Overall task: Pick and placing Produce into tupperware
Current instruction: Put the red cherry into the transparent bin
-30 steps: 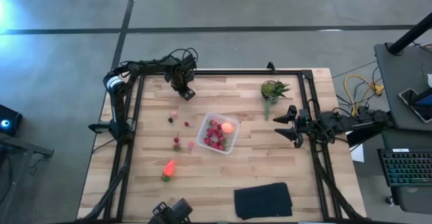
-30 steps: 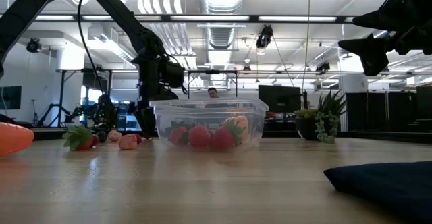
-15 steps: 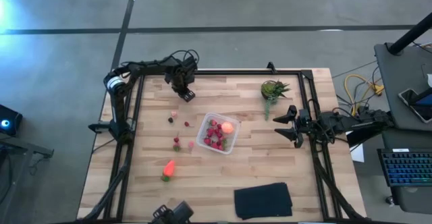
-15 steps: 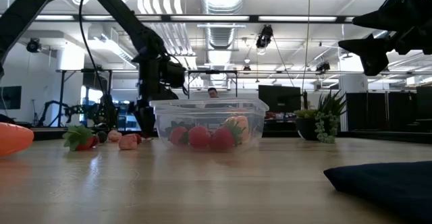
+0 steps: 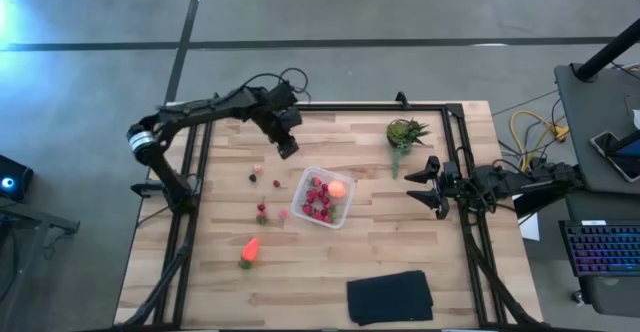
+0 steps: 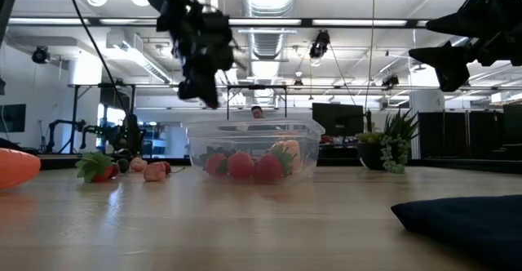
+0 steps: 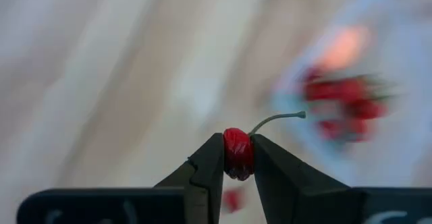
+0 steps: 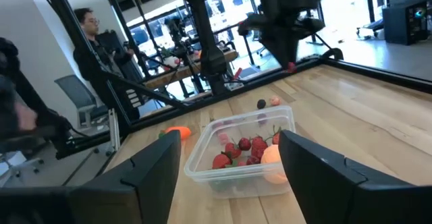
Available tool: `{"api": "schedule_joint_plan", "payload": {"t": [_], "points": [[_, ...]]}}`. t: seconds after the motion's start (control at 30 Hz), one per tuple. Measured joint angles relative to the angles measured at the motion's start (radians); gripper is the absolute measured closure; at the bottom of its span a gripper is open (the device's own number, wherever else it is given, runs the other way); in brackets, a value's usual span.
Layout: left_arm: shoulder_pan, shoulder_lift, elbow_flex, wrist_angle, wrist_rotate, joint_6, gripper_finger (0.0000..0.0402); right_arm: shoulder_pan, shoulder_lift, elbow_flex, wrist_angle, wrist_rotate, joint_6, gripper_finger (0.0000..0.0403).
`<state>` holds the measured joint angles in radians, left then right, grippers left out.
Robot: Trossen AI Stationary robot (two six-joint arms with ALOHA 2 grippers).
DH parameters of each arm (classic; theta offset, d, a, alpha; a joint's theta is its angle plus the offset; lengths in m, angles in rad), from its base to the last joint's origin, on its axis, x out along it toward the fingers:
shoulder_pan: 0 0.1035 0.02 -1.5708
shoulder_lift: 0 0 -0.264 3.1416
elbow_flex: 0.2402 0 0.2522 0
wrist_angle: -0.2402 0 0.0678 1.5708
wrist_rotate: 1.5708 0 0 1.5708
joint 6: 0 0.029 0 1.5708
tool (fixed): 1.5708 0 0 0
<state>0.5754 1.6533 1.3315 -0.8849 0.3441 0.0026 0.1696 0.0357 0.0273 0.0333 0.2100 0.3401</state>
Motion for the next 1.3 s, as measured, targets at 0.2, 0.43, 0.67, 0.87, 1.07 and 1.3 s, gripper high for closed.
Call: {"api": "schedule_joint_plan", "payload": {"t": [0.2, 0.43, 0.67, 0.87, 1.07, 1.3], "points": [[-0.145, -0.027, 0.001, 0.074, 0.030, -0.103, 0.0343, 0.000, 0.000, 0.000, 0.000, 0.000, 0.000, 0.0156], [-0.299, 0.045, 0.001, 0.135, 0.003, -0.209, 0.0342, 0.000, 0.000, 0.000, 0.000, 0.000, 0.000, 0.0160], [-0.378, 0.091, 0.000, 0.210, -0.069, -0.324, 0.0309, 0.000, -0.001, 0.000, 0.000, 0.000, 0.000, 0.0156], [-0.401, 0.087, 0.000, 0.201, -0.119, -0.337, 0.0252, 0.000, 0.000, 0.000, 0.000, 0.000, 0.000, 0.0160], [-0.401, 0.032, -0.001, 0.030, -0.122, -0.159, 0.0217, 0.000, 0.000, 0.000, 0.000, 0.000, 0.000, 0.0158], [-0.408, -0.030, -0.087, -0.182, -0.346, 0.098, 0.0215, 0.000, 0.000, 0.000, 0.000, 0.000, 0.000, 0.0159]]}}
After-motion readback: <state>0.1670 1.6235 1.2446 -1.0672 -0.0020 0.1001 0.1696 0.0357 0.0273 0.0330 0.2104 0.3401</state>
